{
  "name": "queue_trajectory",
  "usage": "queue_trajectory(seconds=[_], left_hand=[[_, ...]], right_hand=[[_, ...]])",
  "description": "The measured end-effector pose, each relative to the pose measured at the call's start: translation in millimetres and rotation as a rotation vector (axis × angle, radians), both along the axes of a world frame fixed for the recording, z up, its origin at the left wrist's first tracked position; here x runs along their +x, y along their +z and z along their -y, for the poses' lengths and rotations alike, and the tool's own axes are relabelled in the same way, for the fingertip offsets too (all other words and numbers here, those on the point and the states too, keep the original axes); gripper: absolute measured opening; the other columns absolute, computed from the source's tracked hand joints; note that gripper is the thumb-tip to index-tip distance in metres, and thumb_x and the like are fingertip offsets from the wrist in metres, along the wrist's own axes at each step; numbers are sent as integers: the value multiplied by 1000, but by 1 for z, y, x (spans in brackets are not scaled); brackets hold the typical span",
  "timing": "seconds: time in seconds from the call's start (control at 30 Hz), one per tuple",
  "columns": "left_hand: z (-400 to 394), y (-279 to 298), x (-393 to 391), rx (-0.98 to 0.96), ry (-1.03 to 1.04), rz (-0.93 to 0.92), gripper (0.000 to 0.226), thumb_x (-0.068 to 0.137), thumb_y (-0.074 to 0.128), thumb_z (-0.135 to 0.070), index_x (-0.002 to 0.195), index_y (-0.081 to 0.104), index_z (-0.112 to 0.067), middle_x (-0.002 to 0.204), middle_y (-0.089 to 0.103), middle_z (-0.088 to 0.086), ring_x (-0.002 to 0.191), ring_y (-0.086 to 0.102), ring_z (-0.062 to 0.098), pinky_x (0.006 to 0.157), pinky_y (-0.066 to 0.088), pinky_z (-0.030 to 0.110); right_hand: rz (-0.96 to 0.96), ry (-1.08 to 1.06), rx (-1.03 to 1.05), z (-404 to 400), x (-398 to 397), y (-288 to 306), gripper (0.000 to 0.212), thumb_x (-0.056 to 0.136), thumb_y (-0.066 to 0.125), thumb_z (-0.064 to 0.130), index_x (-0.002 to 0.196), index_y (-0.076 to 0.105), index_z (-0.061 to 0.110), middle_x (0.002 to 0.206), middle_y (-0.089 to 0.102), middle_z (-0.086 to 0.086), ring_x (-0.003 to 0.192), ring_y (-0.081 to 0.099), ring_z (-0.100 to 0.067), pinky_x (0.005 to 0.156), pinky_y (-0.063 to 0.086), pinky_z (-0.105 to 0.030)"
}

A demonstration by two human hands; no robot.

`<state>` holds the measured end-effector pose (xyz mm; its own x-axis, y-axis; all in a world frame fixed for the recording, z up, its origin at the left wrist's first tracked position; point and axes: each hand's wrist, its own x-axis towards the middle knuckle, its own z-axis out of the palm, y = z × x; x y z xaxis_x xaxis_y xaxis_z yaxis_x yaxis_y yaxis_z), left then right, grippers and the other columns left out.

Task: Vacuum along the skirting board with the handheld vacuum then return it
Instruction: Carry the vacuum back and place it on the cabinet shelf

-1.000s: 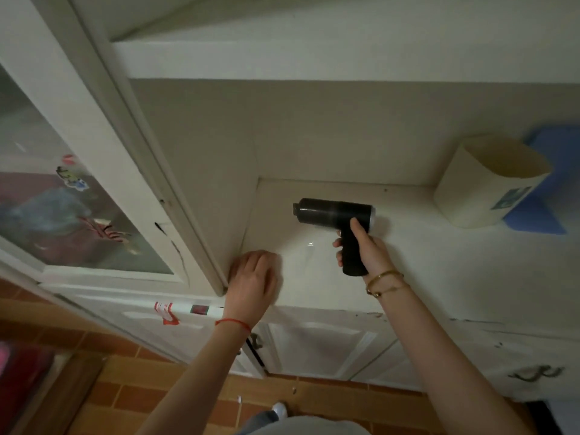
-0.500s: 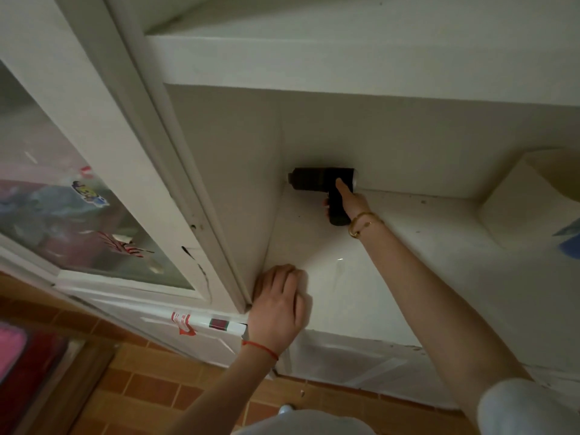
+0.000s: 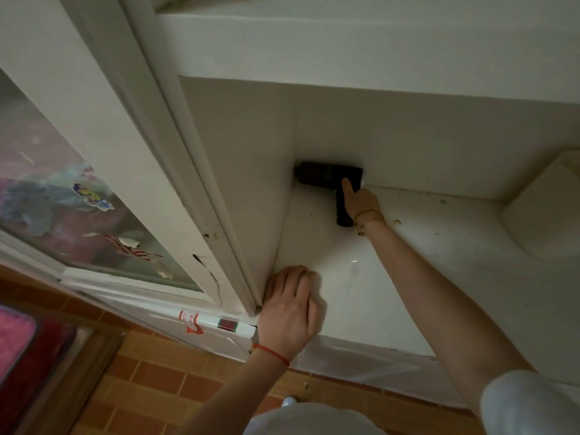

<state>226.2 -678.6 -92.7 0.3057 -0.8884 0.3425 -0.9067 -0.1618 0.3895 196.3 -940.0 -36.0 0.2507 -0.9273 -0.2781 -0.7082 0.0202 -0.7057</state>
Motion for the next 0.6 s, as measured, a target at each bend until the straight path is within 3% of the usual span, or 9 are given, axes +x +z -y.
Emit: queue_trajectory(seconds=[0.07,0.17,0.23,0.4,0.6], left_hand=[[0,-1,0,8,3,-3,38,89,44,-26,118,63,-8,119,61,12,111,55,32,101,40,41],[0,0,0,16,-3,-10,39,88,44,-25,118,62,-8,120,60,11,111,54,32,100,41,42],[0,0,0,17,-3,-10,39,87,44,-25,118,62,-8,120,60,11,111,54,32,100,42,42],[0,2,-1,19,5,-12,38,87,43,-25,117,61,-9,120,60,11,111,53,30,99,42,41],[0,6,-1,37,10,-36,37,87,43,-25,116,61,-10,119,60,10,110,53,29,98,41,39]], right_hand=[[-126,28,-81,1,-1,1,70,96,22,60,64,53,5,86,64,-15,77,55,-26,68,39,-30],[-265,71,-168,4,-2,3,71,97,20,58,81,62,3,93,65,-15,81,57,-27,69,38,-29],[-337,104,-206,5,-4,5,73,98,18,56,89,65,1,86,60,-12,81,59,-28,68,37,-28],[-503,159,-361,3,-6,3,72,98,16,55,54,48,8,59,50,-3,50,42,-17,51,28,-26],[-580,186,-387,-7,-10,13,73,96,14,59,51,45,11,53,44,-3,47,38,-16,47,21,-25]])
